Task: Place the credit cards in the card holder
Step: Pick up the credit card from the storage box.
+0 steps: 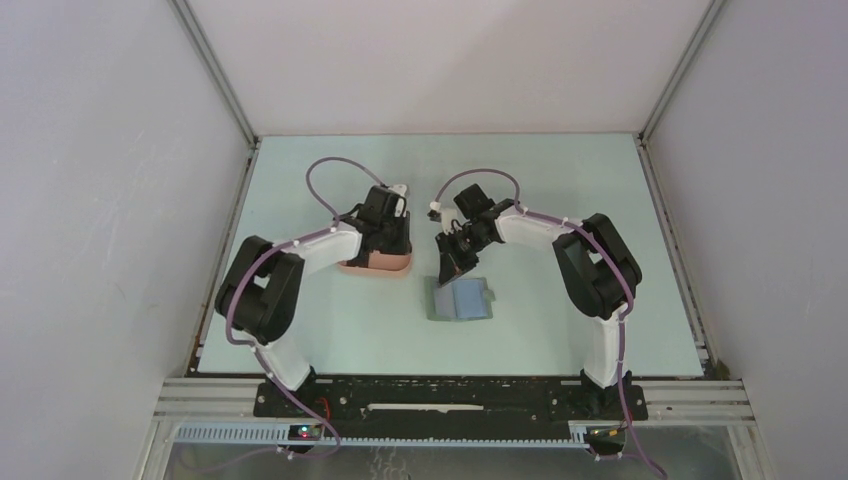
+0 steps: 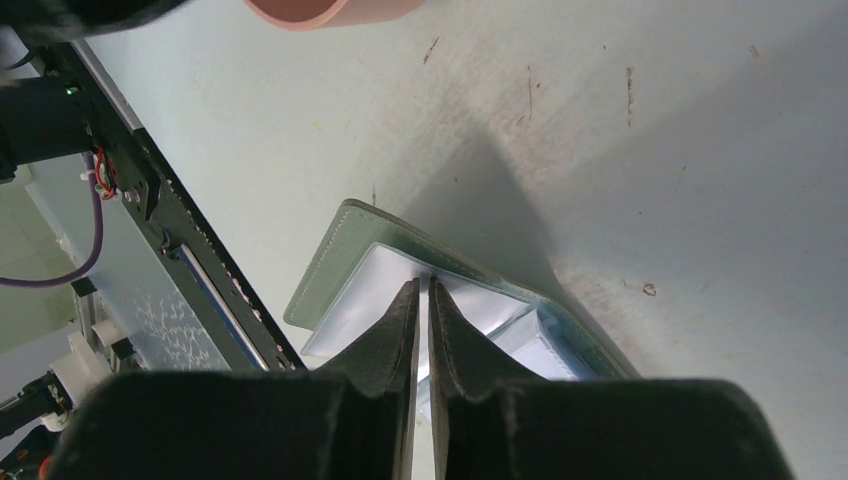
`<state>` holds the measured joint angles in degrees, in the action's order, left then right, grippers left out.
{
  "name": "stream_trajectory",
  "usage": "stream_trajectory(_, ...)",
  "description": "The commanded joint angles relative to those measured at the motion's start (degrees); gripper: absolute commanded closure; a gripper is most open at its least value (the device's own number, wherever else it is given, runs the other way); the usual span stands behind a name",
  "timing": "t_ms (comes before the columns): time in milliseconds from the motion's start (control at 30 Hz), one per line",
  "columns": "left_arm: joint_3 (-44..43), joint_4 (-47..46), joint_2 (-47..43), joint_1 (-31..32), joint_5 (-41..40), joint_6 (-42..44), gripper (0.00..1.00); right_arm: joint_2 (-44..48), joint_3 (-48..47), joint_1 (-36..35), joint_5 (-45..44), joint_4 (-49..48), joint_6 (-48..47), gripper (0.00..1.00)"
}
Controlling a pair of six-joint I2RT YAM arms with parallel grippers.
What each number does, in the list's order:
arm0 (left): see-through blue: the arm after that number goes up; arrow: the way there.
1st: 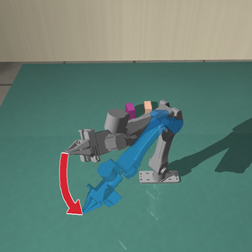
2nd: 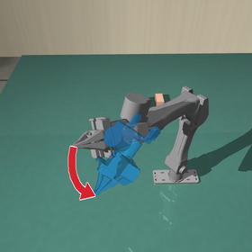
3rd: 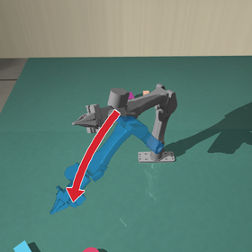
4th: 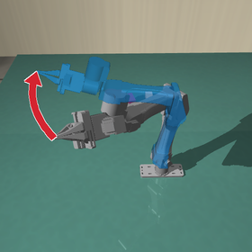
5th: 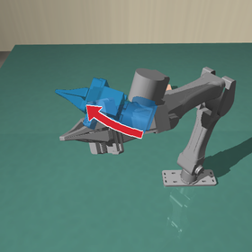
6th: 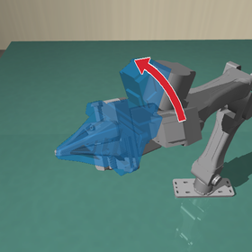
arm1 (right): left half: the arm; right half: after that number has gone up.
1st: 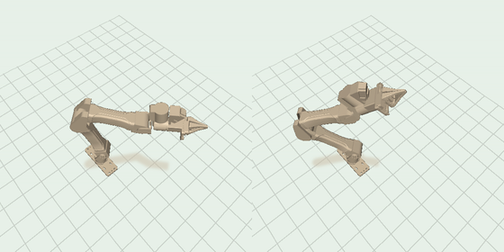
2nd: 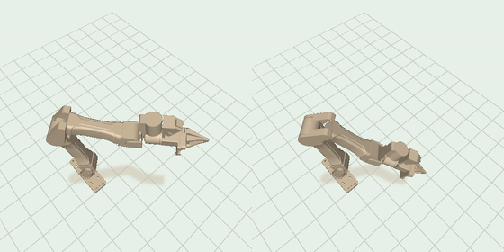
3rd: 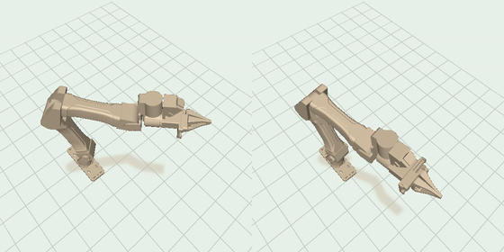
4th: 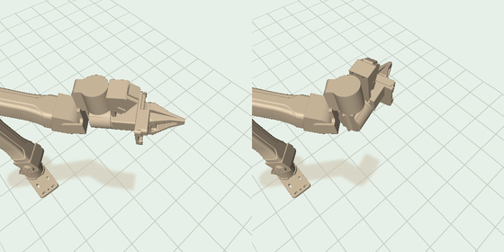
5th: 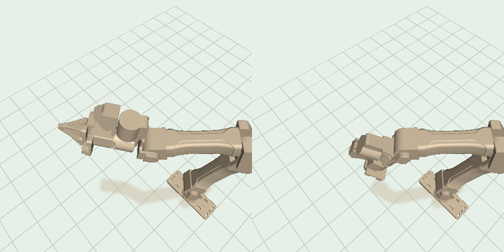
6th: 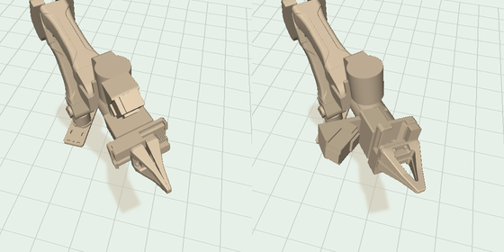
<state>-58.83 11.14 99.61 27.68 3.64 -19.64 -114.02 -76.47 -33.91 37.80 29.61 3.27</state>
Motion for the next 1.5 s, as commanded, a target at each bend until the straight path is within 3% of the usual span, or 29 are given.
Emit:
stream_trajectory(0, 1.3, -0.3, -8.6, 0.5, -6.6, 2.7, 0.65, 2.0, -2.4, 0.5, 1.1, 0.3, -0.8, 0.86)
stream_trajectory(133, 3.8, 0.9, -12.1, 0.3, -18.0, 5.4, 0.54, 1.9, -2.3, 0.5, 1.2, 0.3, -0.7, 0.86)
stream_trajectory(267, 0.7, 6.3, -10.4, 0.3, -27.9, 10.3, 0.43, 2.1, -2.3, 0.5, 1.2, 0.3, -0.6, 0.86)
stream_trajectory(400, -0.8, 8.5, -8.3, 0.3, -32.5, 15.6, 0.27, 2.1, -2.3, 0.5, 1.1, 0.2, -0.6, 0.85)
stream_trajectory(500, -1.8, 8.7, -6.2, 0.3, -34.2, 17.9, 0.22, 2.0, -2.3, 0.6, 1.2, 0.2, -0.5, 0.85)
stream_trajectory(767, -7.4, 11.6, 1.6, 0.4, -36.8, 18.7, 0.18, 2.0, -2.3, 0.6, 1.4, 0.2, -0.5, 0.85)
stream_trajectory(1233, -9.7, 13.7, 3.7, 4.1, -42.1, 15.6, 0.14, 2.3, -2.5, 0.9, 1.5, 0.3, -0.6, 0.85)
stream_trajectory(1367, -9.3, 14.2, 2.6, 4.9, -43.3, 11.4, 0.17, 2.5, -2.5, 1.0, 1.5, 0.2, -0.7, 0.85)
stream_trajectory(1467, -8.9, 15.1, 1.9, 4.9, -42.8, 5.9, 0.26, 2.7, -2.5, 0.9, 1.4, 0.3, -0.7, 0.85)
